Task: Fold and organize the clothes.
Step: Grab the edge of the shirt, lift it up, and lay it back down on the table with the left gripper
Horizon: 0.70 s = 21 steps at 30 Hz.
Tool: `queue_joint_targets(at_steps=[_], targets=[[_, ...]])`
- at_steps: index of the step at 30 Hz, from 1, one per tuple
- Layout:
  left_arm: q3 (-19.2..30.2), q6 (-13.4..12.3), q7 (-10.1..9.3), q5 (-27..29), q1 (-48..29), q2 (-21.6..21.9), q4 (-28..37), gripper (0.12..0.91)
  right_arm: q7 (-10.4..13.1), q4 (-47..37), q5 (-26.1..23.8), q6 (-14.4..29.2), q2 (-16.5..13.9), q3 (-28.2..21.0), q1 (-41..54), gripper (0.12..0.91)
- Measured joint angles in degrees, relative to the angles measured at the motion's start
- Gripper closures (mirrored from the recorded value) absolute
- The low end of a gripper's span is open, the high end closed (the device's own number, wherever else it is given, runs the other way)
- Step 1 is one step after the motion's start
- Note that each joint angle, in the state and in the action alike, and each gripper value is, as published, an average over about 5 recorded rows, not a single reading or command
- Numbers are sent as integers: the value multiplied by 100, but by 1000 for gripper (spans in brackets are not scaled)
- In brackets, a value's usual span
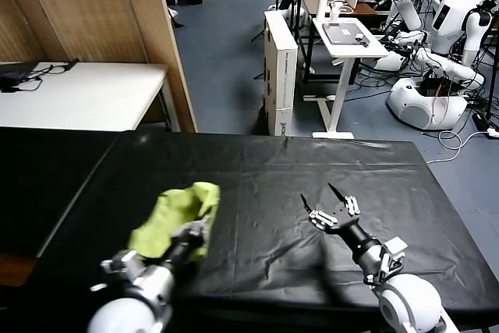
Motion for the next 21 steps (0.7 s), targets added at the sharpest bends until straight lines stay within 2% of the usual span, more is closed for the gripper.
queue_joint_targets(at_steps=[2,6,10,13,17,21], targets=[[105,-17,77,87,-22,-32,134,698,7,15,150,-122,-45,-94,12,118],[298,-18,177,131,-24,-60,197,436,96,48,406,-286,-103,-219,12,118],[420,-40,232,198,-30,-109,173,212,256,96,609,-429,-124,-334,-3,118],[418,-161,276,397,-48,-107,115,136,363,89,673,-540,-126,-451,30,118],[264,-427,326,639,-58,-35,1,124,434,10,751,-698,-111,-632,136,118],[21,-585,324,735,-19,74,-88,123,529,-130,990,-817,-51,-819,306,118]])
